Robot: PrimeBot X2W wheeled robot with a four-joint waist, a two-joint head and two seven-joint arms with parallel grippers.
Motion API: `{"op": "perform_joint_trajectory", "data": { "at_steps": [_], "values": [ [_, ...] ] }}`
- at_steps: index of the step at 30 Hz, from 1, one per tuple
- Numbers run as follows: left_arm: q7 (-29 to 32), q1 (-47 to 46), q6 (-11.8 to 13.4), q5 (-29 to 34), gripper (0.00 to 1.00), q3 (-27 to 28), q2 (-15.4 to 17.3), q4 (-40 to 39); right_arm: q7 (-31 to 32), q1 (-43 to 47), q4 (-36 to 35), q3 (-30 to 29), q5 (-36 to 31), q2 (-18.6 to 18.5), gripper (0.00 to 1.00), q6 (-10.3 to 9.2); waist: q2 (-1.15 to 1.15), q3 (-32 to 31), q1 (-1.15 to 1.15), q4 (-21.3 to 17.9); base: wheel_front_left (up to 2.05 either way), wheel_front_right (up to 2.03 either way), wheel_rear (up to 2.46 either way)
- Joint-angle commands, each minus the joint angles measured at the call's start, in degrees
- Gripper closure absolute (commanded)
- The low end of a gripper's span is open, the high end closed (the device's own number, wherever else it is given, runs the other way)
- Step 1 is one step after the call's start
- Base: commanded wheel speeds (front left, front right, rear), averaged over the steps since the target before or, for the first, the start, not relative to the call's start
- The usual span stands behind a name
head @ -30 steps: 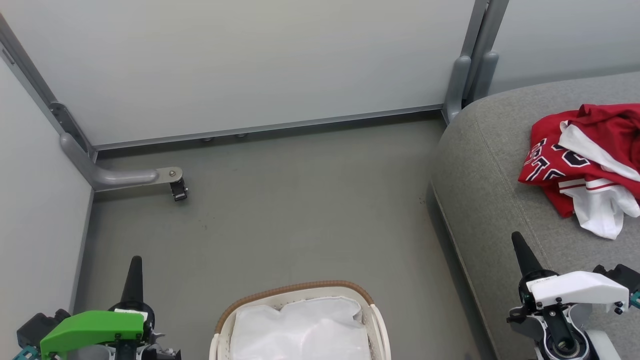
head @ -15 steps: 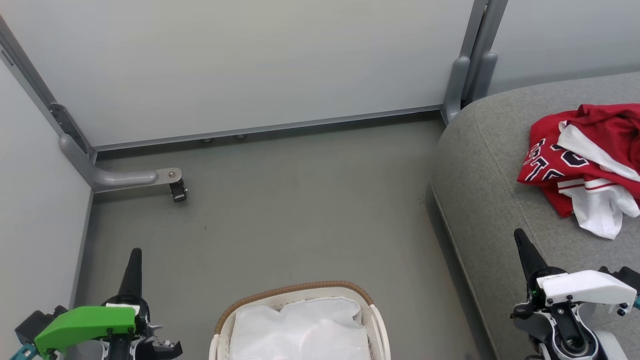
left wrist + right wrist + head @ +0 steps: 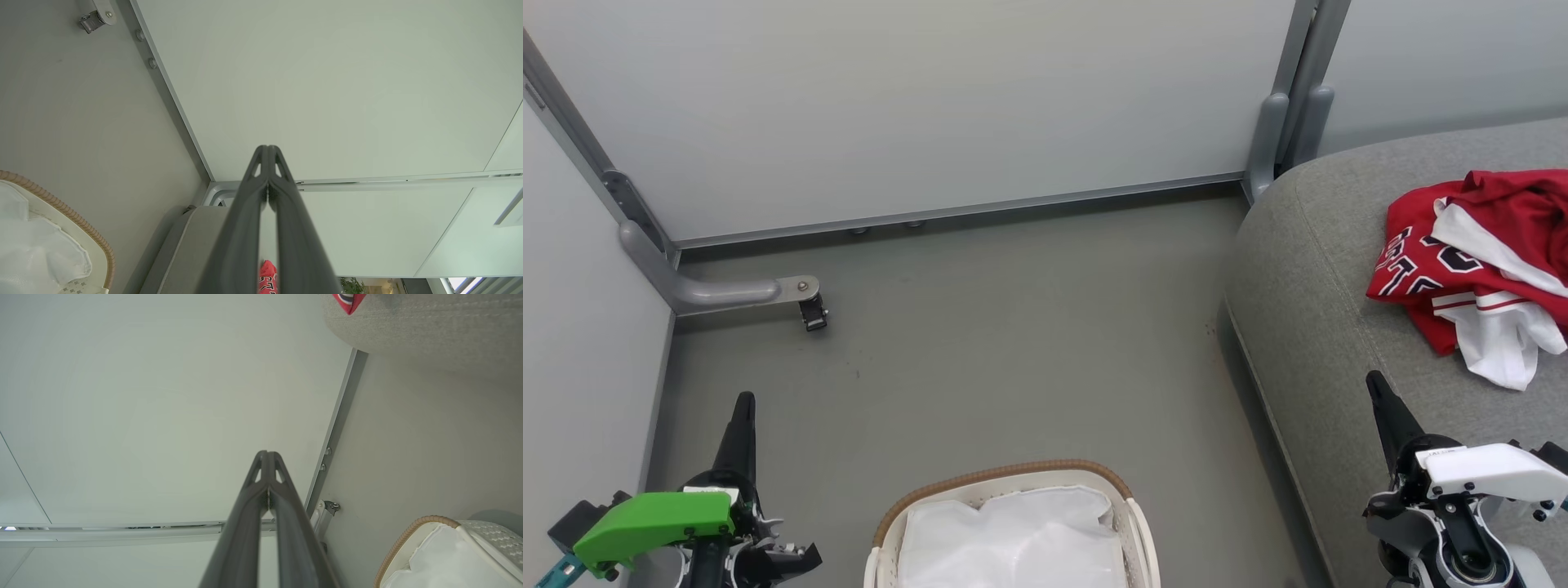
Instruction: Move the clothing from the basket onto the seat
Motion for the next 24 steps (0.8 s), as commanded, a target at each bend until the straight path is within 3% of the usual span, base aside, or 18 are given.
{"op": "perform_joint_trajectory", "data": {
  "at_steps": [1, 14, 24],
  "values": [
    [0.4, -1.1, -0.2, -1.3, 1.00, 0.3, 0.3, -0.5, 0.5, 0.5, -0.5, -0.3, 1.3, -0.3, 1.00, -0.03, 0.00, 0.0, 0.00, 0.0, 0.00, 0.00, 0.00],
    [1.7, -1.6, -0.2, -6.0, 1.00, 0.4, 0.3, -1.0, 1.7, 0.9, -1.5, -0.9, 6.2, -0.4, 1.00, -0.04, 0.00, -0.1, 0.00, -0.1, 0.00, 0.00, 0.00],
    [1.7, -1.4, -0.2, -5.7, 1.00, 0.4, 0.3, -0.9, 1.7, 0.9, -1.4, -0.8, 6.0, -0.4, 1.00, -0.03, 0.00, -0.1, 0.00, -0.1, 0.00, 0.00, 0.00]
  ]
}}
